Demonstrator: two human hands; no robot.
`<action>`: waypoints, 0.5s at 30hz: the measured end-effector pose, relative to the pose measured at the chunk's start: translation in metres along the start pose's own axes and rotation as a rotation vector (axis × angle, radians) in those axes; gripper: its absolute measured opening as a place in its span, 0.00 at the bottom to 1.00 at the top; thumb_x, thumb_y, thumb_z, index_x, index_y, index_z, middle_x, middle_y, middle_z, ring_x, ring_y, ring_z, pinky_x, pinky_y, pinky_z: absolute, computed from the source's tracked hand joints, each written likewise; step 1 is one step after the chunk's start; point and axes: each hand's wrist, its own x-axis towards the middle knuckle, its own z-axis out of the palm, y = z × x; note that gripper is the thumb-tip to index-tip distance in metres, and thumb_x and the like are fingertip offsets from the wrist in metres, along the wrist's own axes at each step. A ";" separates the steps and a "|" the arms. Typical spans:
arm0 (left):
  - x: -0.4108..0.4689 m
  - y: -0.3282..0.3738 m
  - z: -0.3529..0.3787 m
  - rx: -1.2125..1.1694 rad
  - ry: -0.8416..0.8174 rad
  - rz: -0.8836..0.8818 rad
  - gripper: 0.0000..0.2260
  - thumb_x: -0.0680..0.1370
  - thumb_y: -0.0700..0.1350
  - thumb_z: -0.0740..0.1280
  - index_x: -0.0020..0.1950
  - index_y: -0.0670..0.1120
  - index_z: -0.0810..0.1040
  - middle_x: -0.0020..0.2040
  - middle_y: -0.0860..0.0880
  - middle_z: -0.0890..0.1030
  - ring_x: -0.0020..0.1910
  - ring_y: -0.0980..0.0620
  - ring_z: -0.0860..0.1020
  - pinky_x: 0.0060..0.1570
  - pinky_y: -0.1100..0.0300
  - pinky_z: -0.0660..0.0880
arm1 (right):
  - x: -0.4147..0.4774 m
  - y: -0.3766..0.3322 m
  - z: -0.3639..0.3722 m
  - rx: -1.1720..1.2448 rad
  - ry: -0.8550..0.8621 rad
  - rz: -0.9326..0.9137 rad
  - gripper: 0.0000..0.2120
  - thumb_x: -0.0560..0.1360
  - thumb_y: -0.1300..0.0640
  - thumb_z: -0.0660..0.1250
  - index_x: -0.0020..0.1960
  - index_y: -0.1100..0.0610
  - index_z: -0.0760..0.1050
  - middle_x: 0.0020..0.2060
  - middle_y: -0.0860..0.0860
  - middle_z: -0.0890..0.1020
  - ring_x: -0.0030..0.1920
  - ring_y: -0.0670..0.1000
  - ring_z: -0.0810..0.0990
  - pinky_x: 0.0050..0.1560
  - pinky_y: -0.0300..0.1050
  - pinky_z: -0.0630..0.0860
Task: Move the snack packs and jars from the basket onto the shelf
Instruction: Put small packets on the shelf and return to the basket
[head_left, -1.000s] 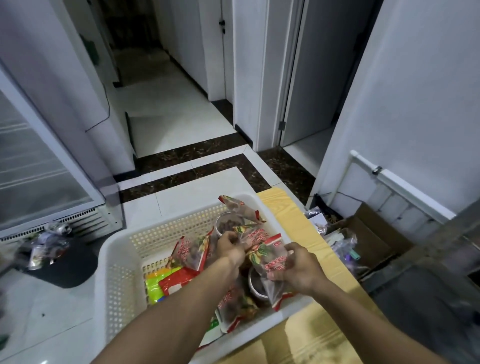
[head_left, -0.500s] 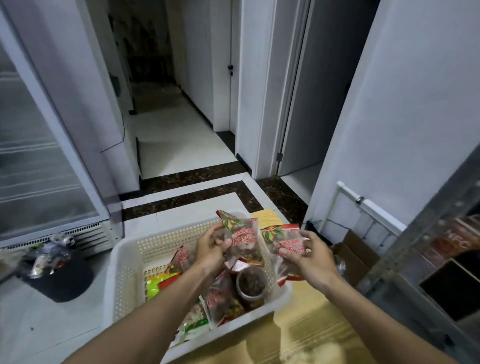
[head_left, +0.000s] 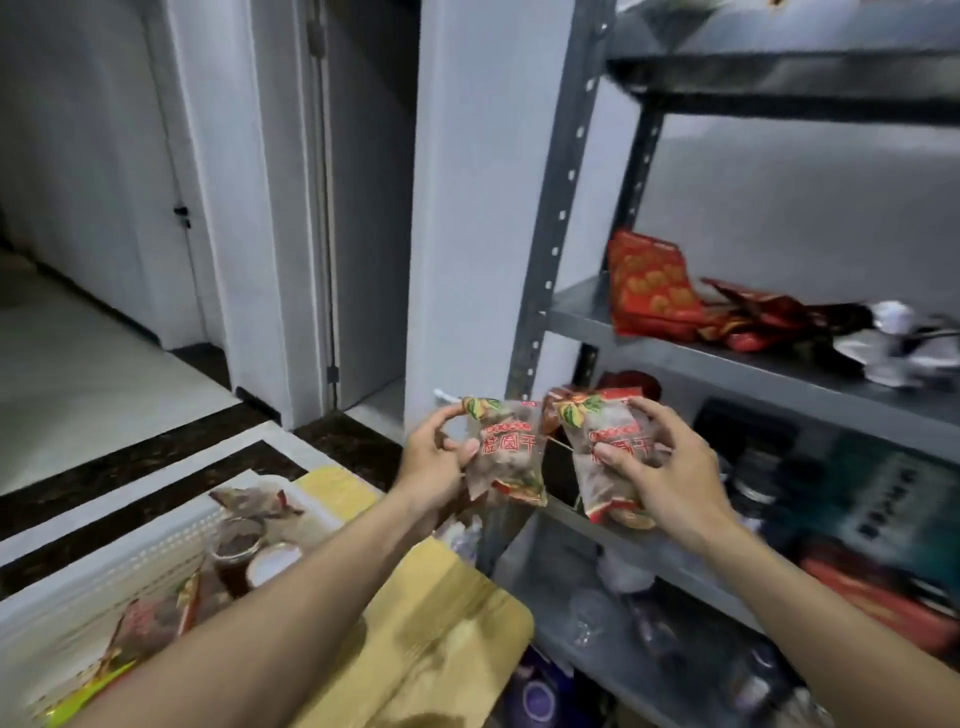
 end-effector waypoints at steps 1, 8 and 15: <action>-0.004 0.006 0.018 -0.008 -0.029 0.001 0.17 0.78 0.32 0.65 0.61 0.50 0.76 0.31 0.50 0.70 0.36 0.51 0.75 0.42 0.50 0.80 | -0.008 -0.002 -0.023 -0.030 0.046 0.002 0.27 0.69 0.57 0.78 0.65 0.49 0.73 0.50 0.41 0.79 0.47 0.37 0.81 0.52 0.36 0.79; -0.042 0.042 0.156 -0.072 -0.263 -0.016 0.18 0.77 0.30 0.65 0.60 0.51 0.77 0.48 0.46 0.81 0.45 0.50 0.81 0.37 0.57 0.80 | -0.053 0.004 -0.171 -0.205 0.344 0.041 0.27 0.68 0.53 0.78 0.64 0.47 0.73 0.53 0.45 0.80 0.50 0.42 0.79 0.54 0.39 0.75; -0.068 0.071 0.301 -0.066 -0.471 -0.011 0.17 0.77 0.31 0.66 0.62 0.49 0.77 0.41 0.43 0.80 0.43 0.46 0.81 0.52 0.43 0.80 | -0.072 0.024 -0.294 -0.192 0.536 0.089 0.26 0.68 0.52 0.78 0.62 0.45 0.73 0.50 0.41 0.79 0.50 0.45 0.80 0.54 0.52 0.80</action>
